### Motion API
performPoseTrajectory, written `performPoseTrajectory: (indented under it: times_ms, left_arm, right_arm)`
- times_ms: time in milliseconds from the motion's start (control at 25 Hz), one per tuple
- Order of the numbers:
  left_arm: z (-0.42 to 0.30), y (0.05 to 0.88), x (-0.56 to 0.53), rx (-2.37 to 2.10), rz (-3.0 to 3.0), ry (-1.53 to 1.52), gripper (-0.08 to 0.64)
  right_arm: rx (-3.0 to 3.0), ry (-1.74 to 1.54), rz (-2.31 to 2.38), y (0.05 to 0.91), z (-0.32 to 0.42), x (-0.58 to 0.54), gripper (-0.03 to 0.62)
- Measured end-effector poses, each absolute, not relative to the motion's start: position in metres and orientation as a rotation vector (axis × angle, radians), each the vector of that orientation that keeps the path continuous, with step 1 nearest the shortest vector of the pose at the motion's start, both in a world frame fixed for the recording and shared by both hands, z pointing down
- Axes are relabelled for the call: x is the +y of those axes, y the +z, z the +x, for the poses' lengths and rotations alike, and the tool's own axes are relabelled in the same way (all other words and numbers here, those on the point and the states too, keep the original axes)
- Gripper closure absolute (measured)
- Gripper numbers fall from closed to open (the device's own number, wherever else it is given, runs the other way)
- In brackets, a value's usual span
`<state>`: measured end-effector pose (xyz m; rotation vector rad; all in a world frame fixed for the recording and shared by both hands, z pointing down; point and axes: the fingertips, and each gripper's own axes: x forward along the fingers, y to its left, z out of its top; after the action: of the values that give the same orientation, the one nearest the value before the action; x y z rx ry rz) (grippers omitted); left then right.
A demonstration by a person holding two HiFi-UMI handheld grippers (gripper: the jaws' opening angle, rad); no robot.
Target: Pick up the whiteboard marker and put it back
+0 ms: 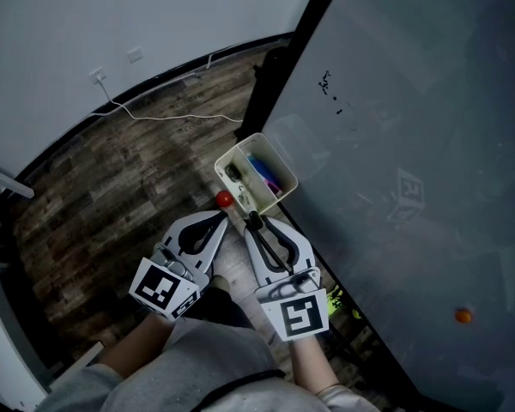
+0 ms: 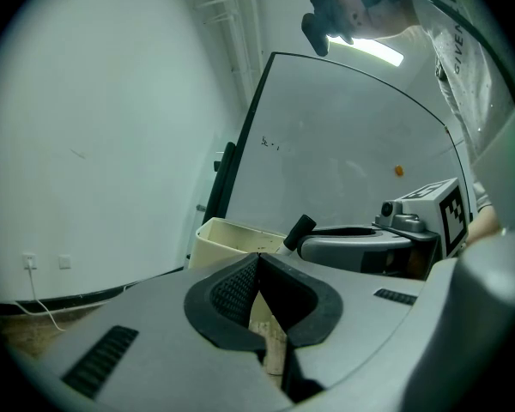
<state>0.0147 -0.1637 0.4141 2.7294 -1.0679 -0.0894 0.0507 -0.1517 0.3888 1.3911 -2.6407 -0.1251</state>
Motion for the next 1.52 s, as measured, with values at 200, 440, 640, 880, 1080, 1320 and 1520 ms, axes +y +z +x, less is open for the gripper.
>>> performPoseTrajectory:
  times_ms: [200,440,640,880,1080,1320,1520]
  left_arm:
    - [0.016,0.414,-0.160,-1.075,2.727,-0.090,0.545]
    - [0.018,0.415,-0.157,-1.080,2.722,-0.091,0.545]
    - [0.018,0.412,-0.154,-1.088,2.724,-0.093,0.545]
    - [0.020,0.411,-0.151,-1.094,2.724,-0.092,0.545]
    - [0.021,0.413,-0.148,-1.098,2.722,-0.087,0.545]
    - [0.022,0.412,-0.141,-1.102,2.724,-0.083,0.545]
    - [0.023,0.411,-0.136,-1.104,2.727,-0.077,0.545]
  right_arm:
    - [-2.641,-0.112,1.380,0.391,0.052,-0.149,0.495]
    - [-2.647,-0.102,1.364,0.393,0.051,-0.145,0.495]
    - [-2.656,-0.104,1.327,0.393,0.045,-0.140,0.504]
    - [-2.640,-0.104,1.281,0.397,0.042,-0.135,0.538]
    - [-2.644,-0.090,1.274,0.399,0.042,-0.132,0.563]
    - [-2.656,-0.067,1.255,0.399,0.040,-0.127,0.571]
    - [-2.639,-0.075,1.223,0.400,0.040,-0.123,0.572]
